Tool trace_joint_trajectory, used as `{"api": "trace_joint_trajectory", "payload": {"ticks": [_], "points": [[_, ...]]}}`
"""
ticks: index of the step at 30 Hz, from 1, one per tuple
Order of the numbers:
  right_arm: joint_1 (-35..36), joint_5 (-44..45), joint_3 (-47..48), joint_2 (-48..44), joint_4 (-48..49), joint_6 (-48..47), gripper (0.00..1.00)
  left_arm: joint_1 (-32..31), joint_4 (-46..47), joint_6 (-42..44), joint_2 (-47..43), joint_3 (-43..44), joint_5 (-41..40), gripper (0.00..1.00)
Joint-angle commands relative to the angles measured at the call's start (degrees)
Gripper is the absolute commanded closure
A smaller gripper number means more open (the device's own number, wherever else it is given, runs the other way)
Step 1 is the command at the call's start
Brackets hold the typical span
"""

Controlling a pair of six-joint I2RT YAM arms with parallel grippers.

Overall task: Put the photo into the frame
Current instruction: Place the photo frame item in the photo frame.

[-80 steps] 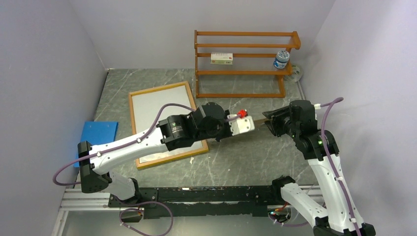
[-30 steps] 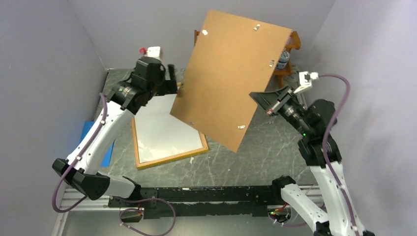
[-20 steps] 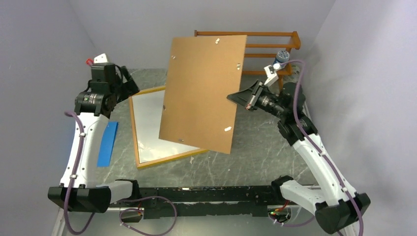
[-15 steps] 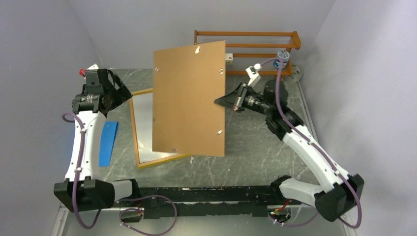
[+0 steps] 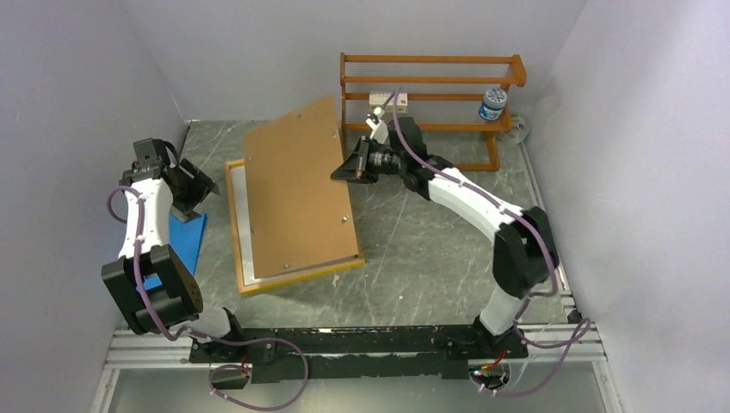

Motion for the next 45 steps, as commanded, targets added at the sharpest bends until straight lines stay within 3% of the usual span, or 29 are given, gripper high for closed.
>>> {"api": "trace_joint_trajectory", "payload": {"ticks": [1,11,13,18,33,45], "points": [[0.5,-1.8,8.8,5.7,5.8,3.2,1.0,0.0,4.6,0.5,3.4,-1.6,5.6,0.26],[0.3,-9.1,19.5,19.7,3.3,5.0,1.0,0.0,7.5,1.6,16.5,0.4,7.0,0.44],[0.2,-10.5,21.5,22.2,1.6,5.4,1.0,0.0,6.9,2.1,18.6,1.2,7.3,0.52],[-0.8,-12.1,24.9,26.4,1.9,7.4,1.0,0.1,4.1,4.0,22.7,4.2,7.5,0.6],[-3.5,-18.7,32.9,36.2,-4.1,1.0,1.0,0.0,4.8,4.8,28.9,4.5,13.8,0.65],[-3.8,-19.5,27.2,34.8,-2.8,2.8,1.0,0.0,6.1,3.4,31.3,4.6,21.2,0.73]]}}
